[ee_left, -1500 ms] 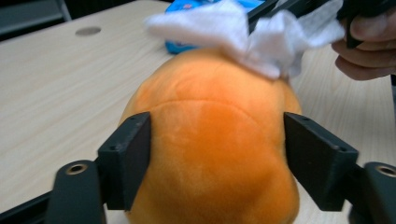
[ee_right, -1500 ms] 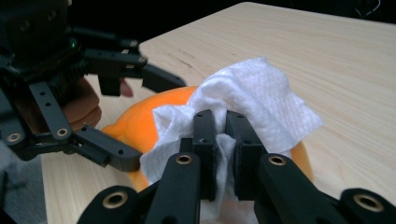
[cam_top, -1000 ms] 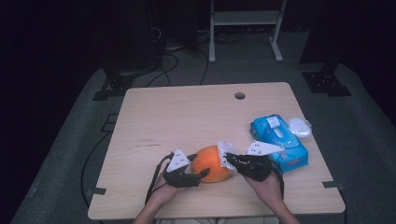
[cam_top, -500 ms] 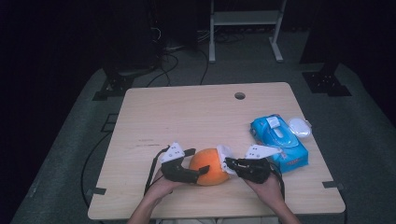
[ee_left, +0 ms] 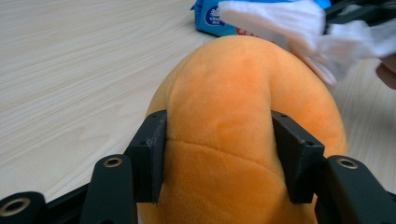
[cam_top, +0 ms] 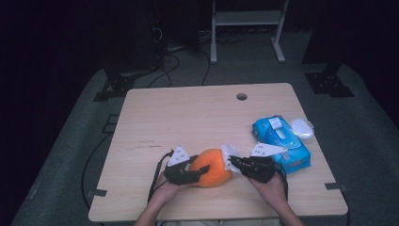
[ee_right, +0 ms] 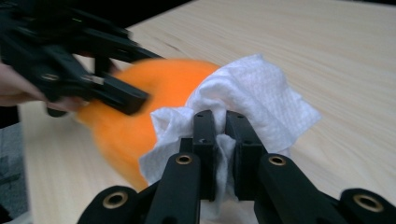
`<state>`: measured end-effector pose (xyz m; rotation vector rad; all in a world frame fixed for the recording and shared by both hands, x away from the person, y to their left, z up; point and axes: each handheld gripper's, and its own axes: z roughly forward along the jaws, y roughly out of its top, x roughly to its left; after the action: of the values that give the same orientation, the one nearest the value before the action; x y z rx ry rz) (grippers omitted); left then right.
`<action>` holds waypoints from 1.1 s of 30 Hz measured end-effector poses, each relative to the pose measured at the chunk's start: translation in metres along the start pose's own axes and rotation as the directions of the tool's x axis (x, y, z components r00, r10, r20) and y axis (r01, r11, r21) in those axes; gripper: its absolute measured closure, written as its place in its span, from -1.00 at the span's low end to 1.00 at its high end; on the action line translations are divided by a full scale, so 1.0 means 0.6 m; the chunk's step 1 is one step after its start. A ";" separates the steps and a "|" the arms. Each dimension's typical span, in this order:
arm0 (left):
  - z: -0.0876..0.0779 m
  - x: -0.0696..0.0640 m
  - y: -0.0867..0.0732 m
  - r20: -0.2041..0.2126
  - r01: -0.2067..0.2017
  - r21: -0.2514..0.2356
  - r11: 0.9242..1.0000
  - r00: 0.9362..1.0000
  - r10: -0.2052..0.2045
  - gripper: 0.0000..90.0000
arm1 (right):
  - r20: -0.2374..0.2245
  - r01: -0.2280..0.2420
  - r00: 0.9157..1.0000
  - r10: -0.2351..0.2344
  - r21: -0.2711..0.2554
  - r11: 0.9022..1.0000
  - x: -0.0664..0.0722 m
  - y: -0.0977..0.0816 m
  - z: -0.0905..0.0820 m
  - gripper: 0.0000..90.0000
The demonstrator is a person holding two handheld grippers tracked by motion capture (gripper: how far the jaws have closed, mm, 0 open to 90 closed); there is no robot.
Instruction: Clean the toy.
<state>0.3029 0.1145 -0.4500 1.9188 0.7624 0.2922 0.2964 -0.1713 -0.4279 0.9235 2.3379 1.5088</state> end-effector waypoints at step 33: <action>0.012 -0.047 0.024 0.007 -0.261 -0.058 0.964 0.965 0.262 -0.49 | 0.024 -0.031 0.999 0.032 -0.033 0.999 -0.009 -0.009 -0.002 0.82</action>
<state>0.2902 0.0875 -0.4373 1.9659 0.4848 0.4568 0.2977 -0.1770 -0.4327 0.9698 2.2852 1.5340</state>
